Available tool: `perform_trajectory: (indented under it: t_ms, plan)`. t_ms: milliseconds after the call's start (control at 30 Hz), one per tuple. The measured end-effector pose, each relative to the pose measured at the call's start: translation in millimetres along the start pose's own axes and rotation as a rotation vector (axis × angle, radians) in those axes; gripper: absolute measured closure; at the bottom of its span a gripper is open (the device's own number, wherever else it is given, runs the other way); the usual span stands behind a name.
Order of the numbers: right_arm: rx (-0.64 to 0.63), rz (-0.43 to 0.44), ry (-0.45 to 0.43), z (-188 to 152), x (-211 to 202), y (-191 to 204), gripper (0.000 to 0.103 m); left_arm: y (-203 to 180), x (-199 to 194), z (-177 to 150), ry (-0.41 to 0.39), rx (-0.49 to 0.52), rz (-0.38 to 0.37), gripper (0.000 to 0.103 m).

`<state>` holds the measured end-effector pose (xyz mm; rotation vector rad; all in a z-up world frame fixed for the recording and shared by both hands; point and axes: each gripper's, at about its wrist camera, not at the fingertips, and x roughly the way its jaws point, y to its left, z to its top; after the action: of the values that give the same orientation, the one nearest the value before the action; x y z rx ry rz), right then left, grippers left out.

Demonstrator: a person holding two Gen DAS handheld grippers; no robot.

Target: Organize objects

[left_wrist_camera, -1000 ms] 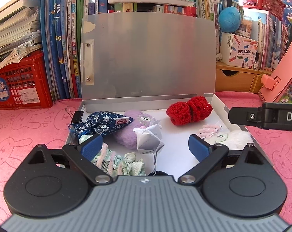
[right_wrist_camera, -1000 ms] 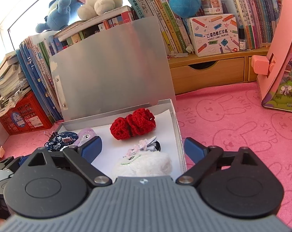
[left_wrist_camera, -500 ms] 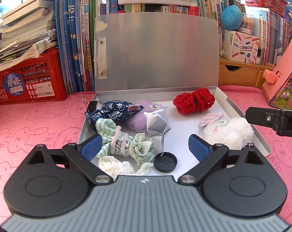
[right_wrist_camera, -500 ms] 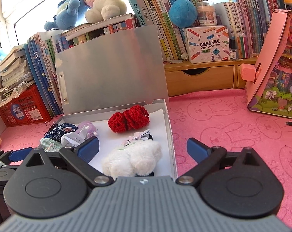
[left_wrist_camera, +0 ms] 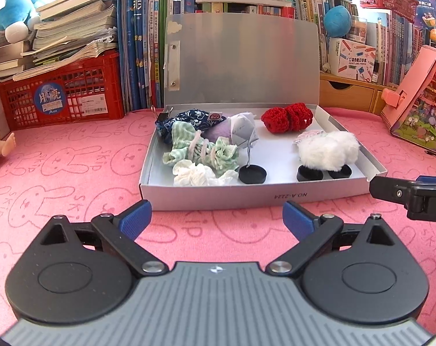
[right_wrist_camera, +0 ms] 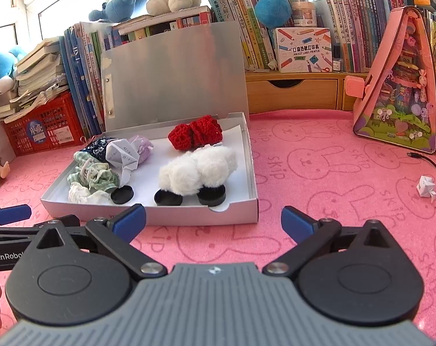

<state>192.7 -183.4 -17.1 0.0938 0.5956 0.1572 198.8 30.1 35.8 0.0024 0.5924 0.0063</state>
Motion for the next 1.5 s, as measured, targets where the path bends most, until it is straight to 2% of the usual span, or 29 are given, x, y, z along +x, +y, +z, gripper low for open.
perform_trajectory:
  t_ms: [300, 500, 733, 1500]
  plan:
    - [-0.055, -0.020, 0.026, -33, -17, 11, 0.000, 9, -22, -38, 0.038, -0.025, 0.018, 0.002]
    - [-0.099, -0.038, 0.045, -48, -27, 16, 0.000, 12, -34, -53, 0.046, -0.032, 0.029, 0.002]
    - [-0.086, -0.049, 0.064, -64, -34, 16, 0.000, 7, -46, -66, 0.047, 0.004, 0.018, 0.002]
    - [-0.093, -0.074, 0.094, -66, -30, 19, 0.000, 8, -41, -69, 0.069, -0.014, 0.036, 0.000]
